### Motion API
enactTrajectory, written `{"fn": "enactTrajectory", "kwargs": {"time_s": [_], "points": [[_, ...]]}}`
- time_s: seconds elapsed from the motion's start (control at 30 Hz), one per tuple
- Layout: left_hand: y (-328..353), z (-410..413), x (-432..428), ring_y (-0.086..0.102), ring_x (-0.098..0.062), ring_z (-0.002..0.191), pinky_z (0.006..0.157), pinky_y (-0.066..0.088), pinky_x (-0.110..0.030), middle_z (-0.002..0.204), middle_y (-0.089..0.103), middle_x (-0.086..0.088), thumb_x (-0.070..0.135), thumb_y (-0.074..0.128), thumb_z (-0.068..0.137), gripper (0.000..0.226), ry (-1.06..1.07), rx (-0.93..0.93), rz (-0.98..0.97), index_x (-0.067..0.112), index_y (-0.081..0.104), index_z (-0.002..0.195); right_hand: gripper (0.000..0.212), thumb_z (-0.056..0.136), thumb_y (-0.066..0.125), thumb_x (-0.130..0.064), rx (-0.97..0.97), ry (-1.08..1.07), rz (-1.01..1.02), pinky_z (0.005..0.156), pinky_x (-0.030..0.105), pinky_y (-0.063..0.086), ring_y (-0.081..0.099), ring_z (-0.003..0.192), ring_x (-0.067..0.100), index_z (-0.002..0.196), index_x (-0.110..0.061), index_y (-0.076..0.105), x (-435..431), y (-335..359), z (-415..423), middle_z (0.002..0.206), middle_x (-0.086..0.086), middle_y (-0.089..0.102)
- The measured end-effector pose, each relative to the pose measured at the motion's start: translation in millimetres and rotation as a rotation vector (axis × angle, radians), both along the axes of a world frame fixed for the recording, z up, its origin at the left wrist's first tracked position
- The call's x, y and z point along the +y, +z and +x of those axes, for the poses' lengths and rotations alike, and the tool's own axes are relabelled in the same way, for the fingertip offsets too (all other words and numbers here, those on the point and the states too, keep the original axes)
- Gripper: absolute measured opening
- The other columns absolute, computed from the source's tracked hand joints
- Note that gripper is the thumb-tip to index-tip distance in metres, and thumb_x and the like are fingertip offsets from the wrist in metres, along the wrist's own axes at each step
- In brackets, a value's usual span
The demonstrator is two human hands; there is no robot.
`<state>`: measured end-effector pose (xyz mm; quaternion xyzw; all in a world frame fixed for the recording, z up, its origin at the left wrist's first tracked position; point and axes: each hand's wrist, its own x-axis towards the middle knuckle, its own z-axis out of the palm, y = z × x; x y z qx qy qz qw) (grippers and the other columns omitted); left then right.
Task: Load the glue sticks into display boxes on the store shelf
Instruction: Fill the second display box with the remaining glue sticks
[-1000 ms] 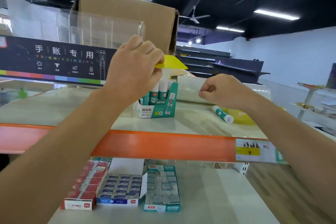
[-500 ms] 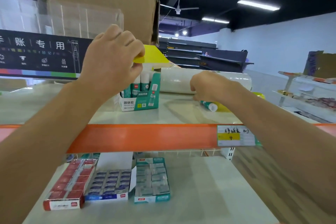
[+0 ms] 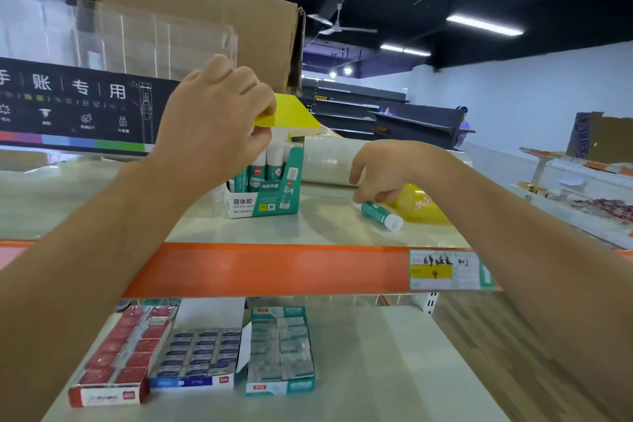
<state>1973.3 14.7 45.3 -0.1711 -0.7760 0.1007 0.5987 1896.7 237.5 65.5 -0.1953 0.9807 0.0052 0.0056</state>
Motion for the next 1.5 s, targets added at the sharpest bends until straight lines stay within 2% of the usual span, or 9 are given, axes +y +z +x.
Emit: {"fn": "enactTrajectory", "kwargs": {"time_s": [0.07,0.13,0.27,0.4,0.53,0.73,0.93,1.1,1.5], "points": [[0,0,0,0.046,-0.032,0.078,0.063,0.039,-0.041,0.08,0.059,-0.011,0.014,0.066,0.078,0.01,0.007,0.001,-0.003,0.008,0.062,0.085,0.037,0.083,0.072,-0.025,-0.079,-0.036,0.0,0.041,0.017,0.049,0.065,0.046,0.011,0.115,-0.009,0.064,-3,-1,3,0.076,0.004,0.065],[0,1,-1,0.046,-0.032,0.079,0.063,0.038,-0.041,0.081,0.059,-0.011,0.015,0.064,0.08,0.009,0.011,0.003,0.0,0.008,0.062,0.085,0.033,0.084,0.072,-0.025,-0.103,-0.023,-0.01,0.04,0.015,0.047,0.061,0.038,0.007,0.113,-0.012,0.064,-6,-1,7,0.073,0.004,0.065],[0,-3,-5,0.048,-0.032,0.078,0.064,0.042,-0.042,0.08,0.061,-0.009,0.015,0.056,0.084,0.011,0.008,0.016,-0.009,0.009,0.065,0.086,0.02,0.081,0.071,-0.028,0.032,0.096,-0.192,0.054,0.02,0.054,0.07,0.055,0.012,0.099,-0.018,0.069,-8,1,12,0.074,0.002,0.074],[1,-8,-10,0.05,-0.03,0.075,0.062,0.046,-0.041,0.077,0.066,-0.005,0.015,0.055,0.087,0.014,-0.005,0.086,0.022,0.012,0.068,0.083,0.019,0.082,0.073,-0.021,-0.01,0.193,-0.672,0.069,0.032,0.061,0.073,0.067,0.017,0.096,-0.011,0.067,-14,3,24,0.081,0.009,0.075],[4,-8,-8,0.051,-0.026,0.073,0.059,0.045,-0.037,0.072,0.066,-0.001,0.016,0.057,0.088,0.016,-0.031,0.159,0.08,0.014,0.069,0.079,0.02,0.083,0.073,-0.021,0.059,0.312,-0.913,0.068,0.03,0.061,0.073,0.07,0.01,0.096,-0.009,0.064,-17,3,39,0.08,0.002,0.076],[8,-14,-8,0.052,-0.026,0.073,0.06,0.046,-0.037,0.07,0.065,-0.001,0.017,0.056,0.089,0.018,-0.03,0.172,0.101,0.014,0.068,0.077,0.019,0.082,0.074,-0.014,0.198,0.385,-1.179,0.073,0.033,0.061,0.072,0.072,0.016,0.095,-0.006,0.062,-23,-2,45,0.079,0.004,0.075],[9,-13,-9,0.053,-0.026,0.072,0.06,0.047,-0.037,0.07,0.066,-0.001,0.017,0.058,0.089,0.017,-0.031,0.186,0.112,0.014,0.068,0.076,0.017,0.082,0.074,-0.016,0.317,0.418,-1.285,0.078,0.036,0.06,0.072,0.074,0.012,0.083,-0.019,0.058,-31,-8,47,0.079,-0.001,0.074],[11,-12,-6,0.053,-0.026,0.072,0.058,0.042,-0.035,0.068,0.065,-0.001,0.016,0.06,0.088,0.015,-0.012,0.222,0.108,0.013,0.069,0.076,0.022,0.082,0.074,-0.013,0.446,0.443,-1.333,0.067,0.019,0.056,0.07,0.078,0.005,0.082,-0.023,0.054,-33,-7,47,0.083,-0.007,0.072],[13,-13,-8,0.051,-0.024,0.069,0.057,0.036,-0.031,0.064,0.062,0.0,0.015,0.059,0.088,0.017,0.048,0.246,0.093,0.014,0.069,0.074,0.02,0.079,0.077,-0.021,0.563,0.416,-1.073,0.066,0.011,0.052,0.066,0.072,0.0,0.083,-0.018,0.058,-40,3,40,0.078,-0.012,0.068]]}}
